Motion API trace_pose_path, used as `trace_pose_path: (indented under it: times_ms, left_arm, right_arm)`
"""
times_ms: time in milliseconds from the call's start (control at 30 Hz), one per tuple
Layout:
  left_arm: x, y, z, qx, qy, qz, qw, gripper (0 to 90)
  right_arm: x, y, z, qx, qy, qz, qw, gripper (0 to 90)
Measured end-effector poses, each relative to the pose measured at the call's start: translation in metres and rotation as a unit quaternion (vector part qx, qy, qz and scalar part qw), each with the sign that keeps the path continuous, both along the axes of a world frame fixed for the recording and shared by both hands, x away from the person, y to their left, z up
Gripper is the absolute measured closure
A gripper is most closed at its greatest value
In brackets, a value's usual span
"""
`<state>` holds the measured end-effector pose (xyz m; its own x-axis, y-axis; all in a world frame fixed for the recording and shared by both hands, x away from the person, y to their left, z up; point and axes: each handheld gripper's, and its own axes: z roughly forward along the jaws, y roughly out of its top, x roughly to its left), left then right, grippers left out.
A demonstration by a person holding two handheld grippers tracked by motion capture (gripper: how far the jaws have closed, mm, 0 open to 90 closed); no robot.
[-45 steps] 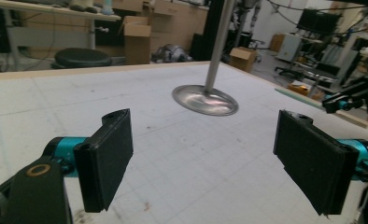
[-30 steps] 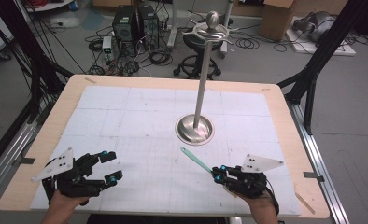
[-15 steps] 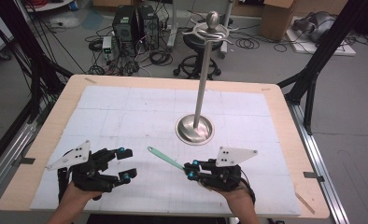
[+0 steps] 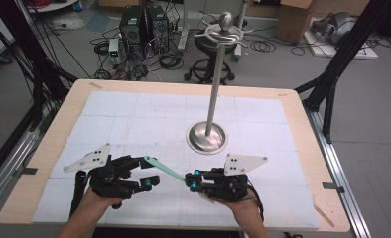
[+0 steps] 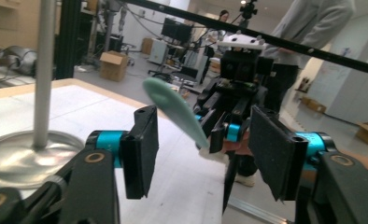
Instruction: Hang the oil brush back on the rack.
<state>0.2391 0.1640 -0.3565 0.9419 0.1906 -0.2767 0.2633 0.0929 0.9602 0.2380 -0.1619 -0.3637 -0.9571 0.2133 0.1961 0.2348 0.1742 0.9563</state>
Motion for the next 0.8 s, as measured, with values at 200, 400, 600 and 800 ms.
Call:
trace_pose_path:
  times_ms: [200, 400, 600, 800]
  left_arm:
    - [0.001, -0.001, 0.003, -0.013, -0.003, -0.009, 0.9999, 53.1]
    - [0.002, -0.002, 0.006, -0.016, -0.01, -0.012, 0.9997, 65.0]
    - [0.001, -0.003, 0.008, -0.023, -0.014, -0.013, 0.9996, 74.0]
    - [-0.002, -0.005, 0.011, -0.019, -0.015, -0.011, 0.9996, 76.1]
  right_arm:
    - [0.001, 0.003, -0.002, 0.014, 0.007, 0.015, 0.9998, 82.6]
    - [0.001, 0.007, -0.004, 0.031, 0.012, 0.028, 0.999, 82.6]
    - [0.001, 0.009, -0.005, 0.034, 0.014, 0.037, 0.9986, 82.5]
    - [0.001, 0.012, -0.006, 0.028, 0.011, 0.042, 0.9987, 82.1]
